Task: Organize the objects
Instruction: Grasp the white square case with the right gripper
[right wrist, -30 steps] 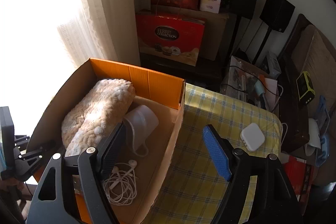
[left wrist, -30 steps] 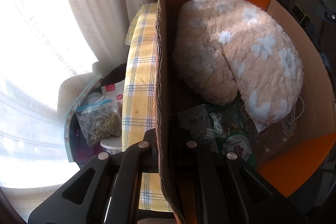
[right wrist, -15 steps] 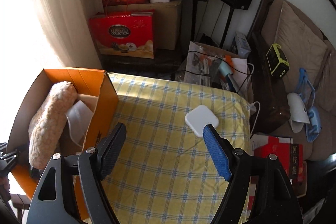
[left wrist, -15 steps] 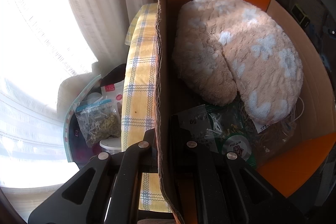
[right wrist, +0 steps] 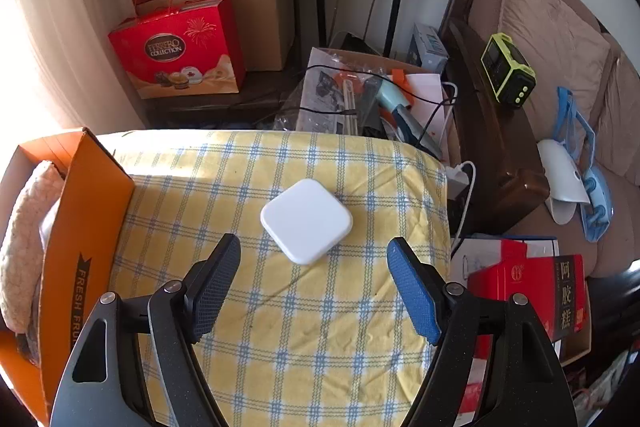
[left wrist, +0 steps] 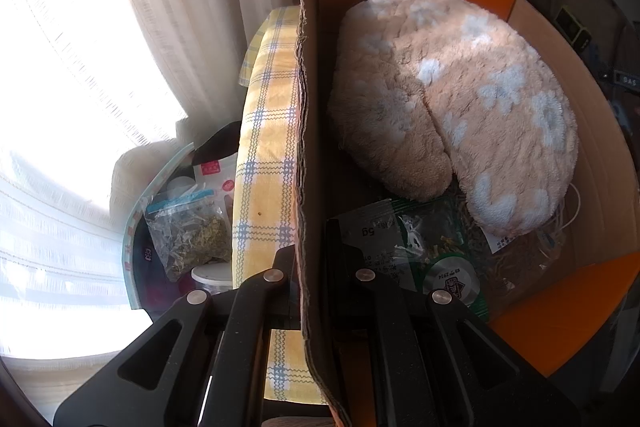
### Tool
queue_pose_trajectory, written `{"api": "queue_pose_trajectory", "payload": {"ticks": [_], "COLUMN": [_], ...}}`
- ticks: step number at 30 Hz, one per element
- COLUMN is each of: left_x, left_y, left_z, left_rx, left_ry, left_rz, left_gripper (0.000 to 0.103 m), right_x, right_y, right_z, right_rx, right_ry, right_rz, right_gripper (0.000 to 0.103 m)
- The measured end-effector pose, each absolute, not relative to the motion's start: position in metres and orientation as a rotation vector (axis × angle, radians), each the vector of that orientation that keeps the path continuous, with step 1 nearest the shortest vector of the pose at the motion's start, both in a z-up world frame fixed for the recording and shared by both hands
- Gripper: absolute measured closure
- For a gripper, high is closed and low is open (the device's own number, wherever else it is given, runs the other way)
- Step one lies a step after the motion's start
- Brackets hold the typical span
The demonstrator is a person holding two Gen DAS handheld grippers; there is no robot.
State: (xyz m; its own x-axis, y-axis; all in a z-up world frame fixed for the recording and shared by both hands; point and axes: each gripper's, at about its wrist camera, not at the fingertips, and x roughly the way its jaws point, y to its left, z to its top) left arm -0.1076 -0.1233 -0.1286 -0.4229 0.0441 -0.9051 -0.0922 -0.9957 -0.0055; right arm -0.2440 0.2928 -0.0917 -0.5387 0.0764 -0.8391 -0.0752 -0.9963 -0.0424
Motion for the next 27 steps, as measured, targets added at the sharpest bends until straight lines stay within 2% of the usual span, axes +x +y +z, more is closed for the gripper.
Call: {"api": "queue_pose_trajectory", "payload": {"ticks": [6, 17, 26, 27], "left_x": [-0.107, -0.107, -0.107, -0.106], "left_y": [-0.116, -0.114, -0.114, -0.114], "left_z": [-0.122, -0.121, -0.121, -0.121], "left_rx": [-1.643, -1.647, -1.646, -1.646], "left_ry": [0.069, 0.073, 0.075, 0.074], "left_rz": [2.587, 2.587, 2.586, 2.586], "left_gripper": [0.097, 0.097, 0.097, 0.097], "right_x": [-0.265, -0.285, -0.287, -0.287], "right_y": [0.299, 0.305, 0.301, 0.301], "right_z": [-0.118, -0.136, -0.147, -0.147], "right_rx": [-1.513, -1.575, -1.58, -1.575], "right_ry": [-0.044, 0.106, 0.046, 0.042], "right_rz": [2.67, 2.682, 2.673, 2.679], "right_gripper": [0.026, 0.024, 0.023, 0.025]}}
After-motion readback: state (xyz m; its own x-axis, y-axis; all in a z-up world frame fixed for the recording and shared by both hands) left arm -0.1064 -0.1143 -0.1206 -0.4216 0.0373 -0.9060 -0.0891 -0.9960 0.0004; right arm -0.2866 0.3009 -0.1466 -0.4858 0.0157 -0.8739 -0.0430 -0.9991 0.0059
